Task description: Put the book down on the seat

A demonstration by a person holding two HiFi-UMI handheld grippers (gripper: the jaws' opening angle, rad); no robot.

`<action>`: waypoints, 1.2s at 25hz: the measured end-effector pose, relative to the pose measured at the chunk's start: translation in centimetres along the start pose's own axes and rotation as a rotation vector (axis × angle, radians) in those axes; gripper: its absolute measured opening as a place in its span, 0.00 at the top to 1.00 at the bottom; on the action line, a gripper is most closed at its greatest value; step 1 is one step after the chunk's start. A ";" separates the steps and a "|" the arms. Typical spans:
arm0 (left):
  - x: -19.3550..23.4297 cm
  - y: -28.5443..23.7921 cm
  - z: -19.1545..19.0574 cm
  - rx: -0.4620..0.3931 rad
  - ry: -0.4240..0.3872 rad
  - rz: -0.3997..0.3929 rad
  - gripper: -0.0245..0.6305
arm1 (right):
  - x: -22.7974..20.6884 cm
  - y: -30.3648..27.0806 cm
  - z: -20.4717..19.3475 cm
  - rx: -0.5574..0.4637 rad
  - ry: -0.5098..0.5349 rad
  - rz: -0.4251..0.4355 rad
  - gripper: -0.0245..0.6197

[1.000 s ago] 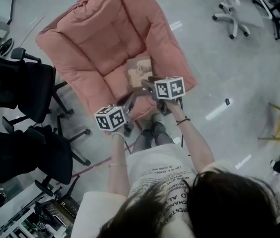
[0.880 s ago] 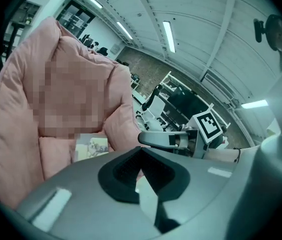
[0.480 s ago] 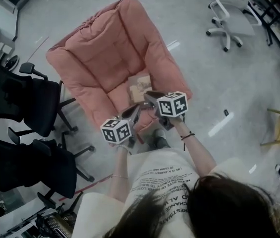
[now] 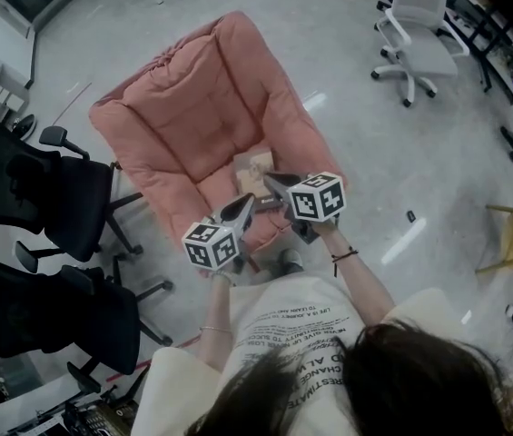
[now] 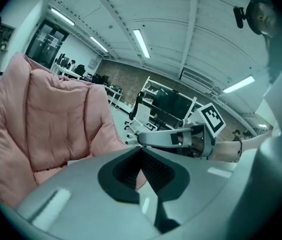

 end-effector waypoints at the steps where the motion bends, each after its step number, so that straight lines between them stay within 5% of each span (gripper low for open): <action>1: -0.1 0.1 0.1 -0.002 -0.003 -0.002 0.97 | 0.2 0.1 0.0 -0.003 0.001 0.004 0.96; 30: -1.0 1.1 1.0 -0.063 -0.046 -0.002 0.97 | 2.1 1.1 0.9 -0.056 0.127 0.061 0.96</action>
Point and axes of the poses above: the fingertips, and each gripper's own axes: y backward along the fingers, x to its left, z out of its top, the point moved 8 cm from there along y, backward along the fingers, and after that the axes turned 7 degrees about -z, right-handed, at the moved point
